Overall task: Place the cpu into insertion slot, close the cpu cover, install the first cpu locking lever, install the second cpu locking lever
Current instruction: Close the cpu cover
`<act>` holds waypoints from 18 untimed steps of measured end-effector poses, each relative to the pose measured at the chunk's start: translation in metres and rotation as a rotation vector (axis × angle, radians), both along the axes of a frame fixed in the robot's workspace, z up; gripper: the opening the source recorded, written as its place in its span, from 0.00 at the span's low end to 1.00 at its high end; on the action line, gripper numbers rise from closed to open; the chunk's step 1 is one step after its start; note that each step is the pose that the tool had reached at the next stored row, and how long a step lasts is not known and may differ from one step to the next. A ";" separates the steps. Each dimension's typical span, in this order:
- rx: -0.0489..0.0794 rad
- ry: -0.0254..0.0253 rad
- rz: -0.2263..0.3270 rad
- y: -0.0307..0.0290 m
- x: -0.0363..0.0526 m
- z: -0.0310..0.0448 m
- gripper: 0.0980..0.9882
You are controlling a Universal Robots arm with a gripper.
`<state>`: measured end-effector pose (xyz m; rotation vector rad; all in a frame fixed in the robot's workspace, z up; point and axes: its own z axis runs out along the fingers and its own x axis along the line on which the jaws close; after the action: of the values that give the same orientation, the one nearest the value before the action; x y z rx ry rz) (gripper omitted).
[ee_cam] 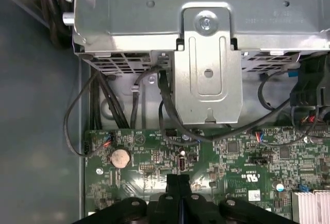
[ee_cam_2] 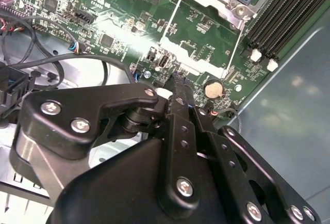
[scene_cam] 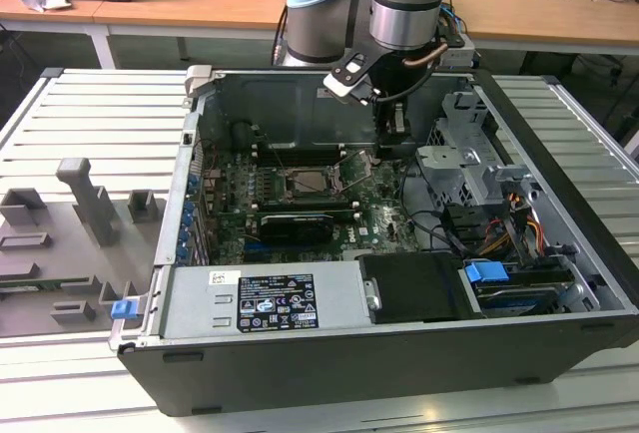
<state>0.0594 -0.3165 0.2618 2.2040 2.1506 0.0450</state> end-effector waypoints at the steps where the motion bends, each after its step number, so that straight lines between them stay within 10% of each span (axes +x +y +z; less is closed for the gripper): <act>1: 0.000 0.0000 0.000 0.0000 0.0007 0.0000 0.01; 18: 0.000 0.0000 0.000 0.0000 0.0139 0.0000 0.01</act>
<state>0.0734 -0.3165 0.2618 2.2040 2.1505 0.0450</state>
